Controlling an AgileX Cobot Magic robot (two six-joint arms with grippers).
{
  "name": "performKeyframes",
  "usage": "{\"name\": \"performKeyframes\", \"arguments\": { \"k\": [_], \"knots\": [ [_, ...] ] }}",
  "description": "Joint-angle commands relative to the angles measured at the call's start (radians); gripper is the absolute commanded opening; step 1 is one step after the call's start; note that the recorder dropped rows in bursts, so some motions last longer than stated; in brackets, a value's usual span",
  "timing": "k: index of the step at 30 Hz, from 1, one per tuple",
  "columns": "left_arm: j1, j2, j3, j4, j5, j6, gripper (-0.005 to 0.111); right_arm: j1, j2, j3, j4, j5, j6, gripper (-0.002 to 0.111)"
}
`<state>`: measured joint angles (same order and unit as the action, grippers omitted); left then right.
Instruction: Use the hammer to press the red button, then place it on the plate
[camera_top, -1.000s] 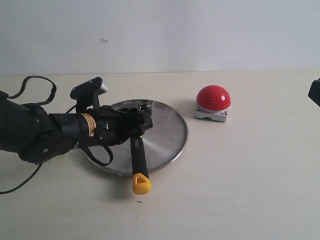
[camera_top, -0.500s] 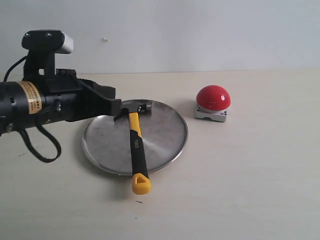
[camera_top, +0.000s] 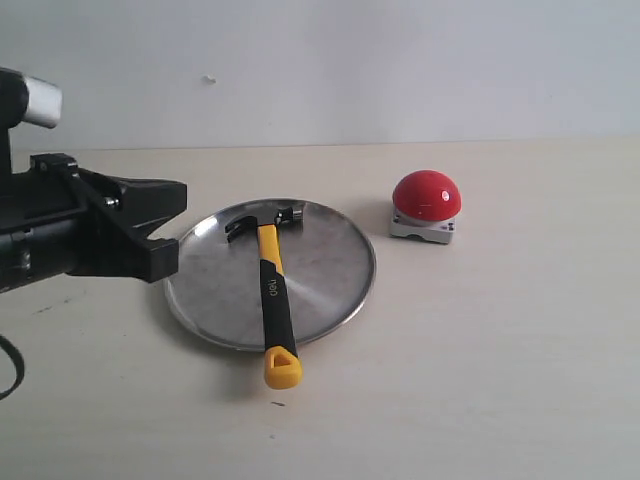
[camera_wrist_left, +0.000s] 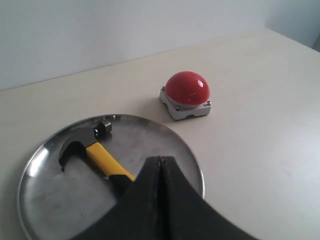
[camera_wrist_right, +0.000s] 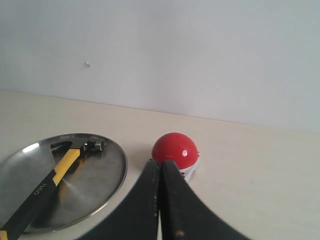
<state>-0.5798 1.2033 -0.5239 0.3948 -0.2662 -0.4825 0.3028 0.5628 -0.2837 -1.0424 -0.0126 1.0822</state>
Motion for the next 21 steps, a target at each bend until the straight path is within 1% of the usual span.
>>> {"name": "performKeyframes", "arguments": {
  "k": [1,8,12,15,21],
  "knots": [
    [0.003,-0.079,0.057,-0.015,0.021,0.014,0.000,0.000,-0.004,0.007,0.005,0.004,0.001,0.000],
    [0.003,-0.194,0.137,-0.015,0.085,0.038,0.000,0.000,-0.004,0.007,0.005,0.004,0.001,0.000],
    [0.005,-0.296,0.170,-0.015,0.088,0.038,0.000,0.000,-0.004,0.007,0.005,0.004,0.001,0.000],
    [0.039,-0.362,0.212,-0.015,0.088,0.010,0.000,0.000,-0.004,0.007,0.005,0.004,0.001,0.000],
    [0.158,-0.481,0.305,-0.015,0.080,-0.066,0.000,0.000,-0.004,0.007,0.005,0.004,0.001,0.000]
  ]
}}
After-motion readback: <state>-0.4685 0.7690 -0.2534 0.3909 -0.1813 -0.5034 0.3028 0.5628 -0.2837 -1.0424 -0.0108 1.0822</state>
